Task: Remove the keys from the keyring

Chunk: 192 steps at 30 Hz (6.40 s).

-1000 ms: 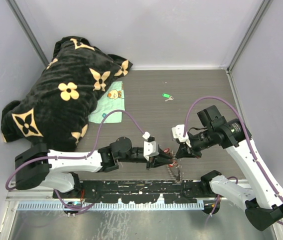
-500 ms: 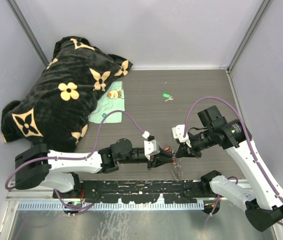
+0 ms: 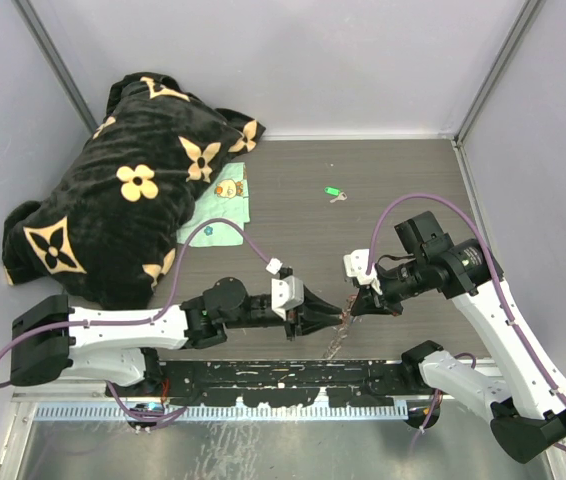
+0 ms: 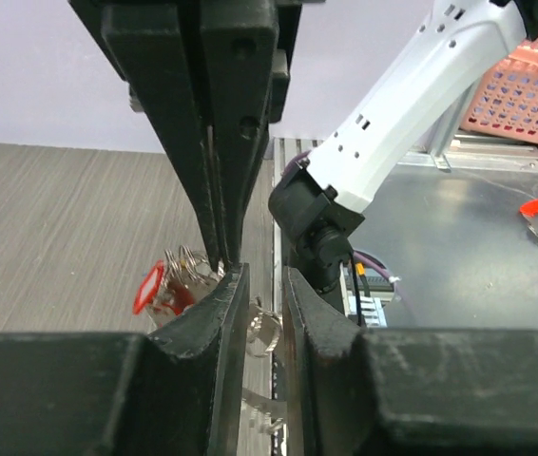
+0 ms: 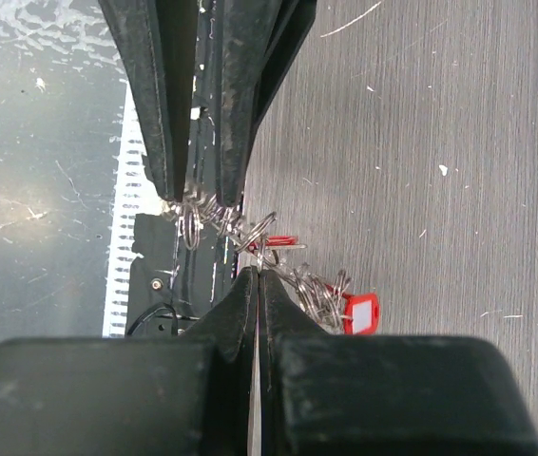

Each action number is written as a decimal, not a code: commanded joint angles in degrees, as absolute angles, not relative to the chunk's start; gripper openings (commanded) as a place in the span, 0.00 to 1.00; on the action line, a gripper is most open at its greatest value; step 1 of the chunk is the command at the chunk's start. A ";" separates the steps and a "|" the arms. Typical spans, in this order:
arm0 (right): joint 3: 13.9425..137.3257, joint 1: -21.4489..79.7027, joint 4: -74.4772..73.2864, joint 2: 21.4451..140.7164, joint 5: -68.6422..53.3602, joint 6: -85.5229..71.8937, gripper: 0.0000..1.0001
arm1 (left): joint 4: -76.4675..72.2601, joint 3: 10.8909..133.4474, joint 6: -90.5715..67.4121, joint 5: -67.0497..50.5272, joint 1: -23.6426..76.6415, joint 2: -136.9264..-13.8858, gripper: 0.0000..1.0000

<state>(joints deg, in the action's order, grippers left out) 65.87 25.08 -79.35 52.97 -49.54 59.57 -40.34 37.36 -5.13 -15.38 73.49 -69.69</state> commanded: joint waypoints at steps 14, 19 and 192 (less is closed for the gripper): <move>66.27 25.41 -77.00 51.85 -51.50 58.70 0.01 | -33.37 40.45 -11.73 -5.82 74.64 -66.56 0.48; 66.20 25.40 -76.91 51.70 -51.33 58.53 0.01 | -28.44 43.01 -16.38 -6.77 74.66 -67.96 0.48; 71.33 13.36 -76.78 51.91 -70.33 60.66 0.50 | -49.43 36.74 -0.37 -9.32 71.07 -65.60 0.00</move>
